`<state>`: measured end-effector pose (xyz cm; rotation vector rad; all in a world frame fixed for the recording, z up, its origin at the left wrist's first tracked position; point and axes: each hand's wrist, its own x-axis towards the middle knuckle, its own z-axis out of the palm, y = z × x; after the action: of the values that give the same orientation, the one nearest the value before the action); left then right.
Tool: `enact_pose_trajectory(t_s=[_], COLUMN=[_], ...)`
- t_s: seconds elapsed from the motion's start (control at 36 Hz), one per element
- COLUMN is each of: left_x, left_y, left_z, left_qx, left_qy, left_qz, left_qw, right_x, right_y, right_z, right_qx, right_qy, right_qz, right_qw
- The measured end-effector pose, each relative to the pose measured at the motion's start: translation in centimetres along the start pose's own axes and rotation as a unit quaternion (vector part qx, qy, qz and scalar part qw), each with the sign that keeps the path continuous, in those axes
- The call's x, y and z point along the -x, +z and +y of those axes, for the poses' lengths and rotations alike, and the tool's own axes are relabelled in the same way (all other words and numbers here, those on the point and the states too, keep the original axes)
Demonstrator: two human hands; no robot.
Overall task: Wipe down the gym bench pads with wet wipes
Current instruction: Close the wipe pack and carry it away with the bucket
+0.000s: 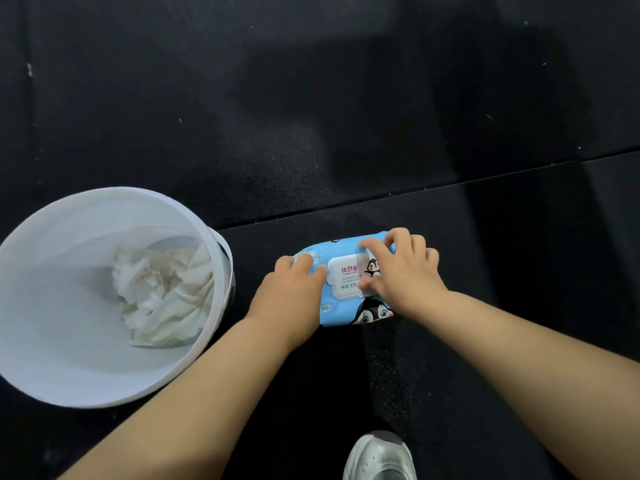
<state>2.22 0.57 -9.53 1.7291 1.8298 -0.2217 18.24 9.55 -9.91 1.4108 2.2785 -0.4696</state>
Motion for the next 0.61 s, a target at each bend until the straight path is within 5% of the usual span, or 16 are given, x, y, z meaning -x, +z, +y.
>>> enact_pose_trajectory(t_s=[0.17, 0.33, 0.61], left_x=[-0.2, 0.0, -1.0], left_y=[-2.5, -6.0, -7.7], left_z=[-0.3, -1.6, -3.0], left_qx=[-0.049, -0.183, -0.357], left_qy=[0.035, 0.026, -0.133], left_qz=[0.022, 0.083, -0.180], left_qw=[0.998, 0.979, 0.907], right_x=[-0.6, -0.5, 1.2], right_y=[-0.9, -1.0, -0.1], right_z=[0.4, -1.8, -3.2], right_qx=[-0.016, 0.086, 0.065], right_qy=[-0.033, 0.007, 0.075], right_qz=[-0.158, -0.107, -0.197], right_qw=[0.987, 0.991, 0.975])
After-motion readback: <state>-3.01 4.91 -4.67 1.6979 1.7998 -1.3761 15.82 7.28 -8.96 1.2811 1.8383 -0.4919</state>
